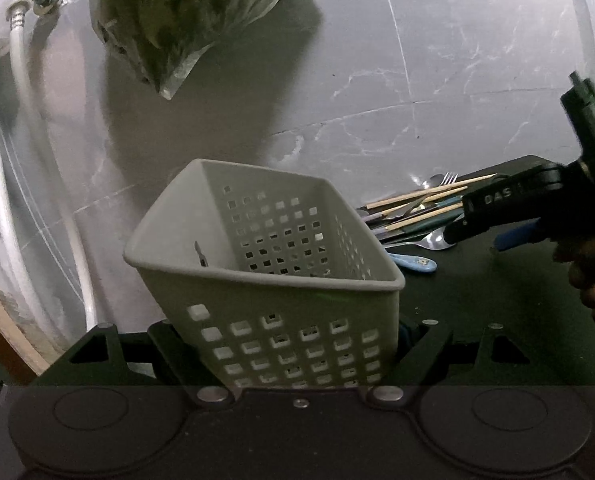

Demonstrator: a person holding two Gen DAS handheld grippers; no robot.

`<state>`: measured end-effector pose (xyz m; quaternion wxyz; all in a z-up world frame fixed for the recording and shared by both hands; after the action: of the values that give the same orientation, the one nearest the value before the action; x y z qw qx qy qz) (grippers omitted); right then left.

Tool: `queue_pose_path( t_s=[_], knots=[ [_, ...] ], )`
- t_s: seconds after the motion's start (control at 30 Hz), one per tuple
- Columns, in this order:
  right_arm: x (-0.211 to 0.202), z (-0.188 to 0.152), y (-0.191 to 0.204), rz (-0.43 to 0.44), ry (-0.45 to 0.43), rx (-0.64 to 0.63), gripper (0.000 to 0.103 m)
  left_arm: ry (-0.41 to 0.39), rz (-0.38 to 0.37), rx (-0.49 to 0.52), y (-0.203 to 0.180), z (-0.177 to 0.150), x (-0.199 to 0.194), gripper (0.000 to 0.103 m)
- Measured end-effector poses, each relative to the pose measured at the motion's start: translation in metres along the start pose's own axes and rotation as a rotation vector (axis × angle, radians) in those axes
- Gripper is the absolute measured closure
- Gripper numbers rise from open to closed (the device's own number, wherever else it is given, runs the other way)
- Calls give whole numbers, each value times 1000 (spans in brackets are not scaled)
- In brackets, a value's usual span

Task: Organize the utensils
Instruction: 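Lift the white caddy off the table with the left gripper, then grasp the large silver spoon from the utensil pile with the right gripper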

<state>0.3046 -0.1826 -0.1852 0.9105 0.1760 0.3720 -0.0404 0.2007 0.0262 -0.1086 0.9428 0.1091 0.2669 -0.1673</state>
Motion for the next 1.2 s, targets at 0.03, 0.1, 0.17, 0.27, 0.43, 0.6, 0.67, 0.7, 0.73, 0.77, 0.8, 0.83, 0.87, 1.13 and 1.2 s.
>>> queue_pose_path(
  t_s=[0.03, 0.1, 0.17, 0.27, 0.43, 0.6, 0.67, 0.7, 0.73, 0.77, 0.8, 0.83, 0.87, 1.13, 1.2],
  knots=[
    [5, 0, 0, -7, 2, 8, 38, 0, -3, -2, 1, 1, 1, 20],
    [10, 3, 0, -14, -17, 17, 45, -2, -8, 1, 1, 1, 1, 20],
    [16, 6, 1, -20, -24, 27, 54, -3, -12, 2, 1, 0, 2, 20],
    [22, 9, 4, -27, -31, 39, 61, -3, -15, 4, 2, 0, 3, 20],
    [29, 12, 8, -43, -40, 40, 82, -1, -16, 7, 1, 0, 4, 20],
    [32, 13, 6, -70, -45, 28, 95, -2, -15, 6, 1, 0, 4, 20],
    [30, 13, 6, -66, -48, 29, 98, -3, -12, 3, 1, -1, 3, 20],
    [28, 14, 5, -61, -52, 32, 98, -3, -10, 1, 1, 0, 3, 20],
    [24, 15, 5, -57, -62, 32, 99, -3, -9, -1, 1, 0, 4, 20],
    [19, 16, 6, -53, -73, 31, 100, -3, -7, -3, 1, 0, 4, 20],
    [15, 19, 6, -46, -83, 31, 100, -4, -5, -4, 1, 0, 4, 20],
    [11, 21, 7, -40, -92, 30, 101, -4, -4, -5, 2, 0, 4, 20],
    [6, 24, 8, -36, -104, 26, 101, -5, -2, -7, 2, 1, 5, 20],
    [-24, 40, 16, -29, -173, -37, 103, -12, 4, -17, 2, 1, 6, 20],
    [-29, 42, 17, -35, -185, -50, 103, -13, 5, -18, 2, 1, 6, 20]
  ],
)
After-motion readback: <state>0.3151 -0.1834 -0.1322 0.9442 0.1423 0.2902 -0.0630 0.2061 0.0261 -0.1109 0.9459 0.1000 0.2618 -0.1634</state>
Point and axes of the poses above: each gripper's, at about its wrist camera, not at the fingertips, and x roughly the way its jaws point, y to its left, z to its top, the point moved 8 cm from there along x, roughly the way its jaws point, and after that the axes turned 14 degrees about -z, right-handed, at the moved point
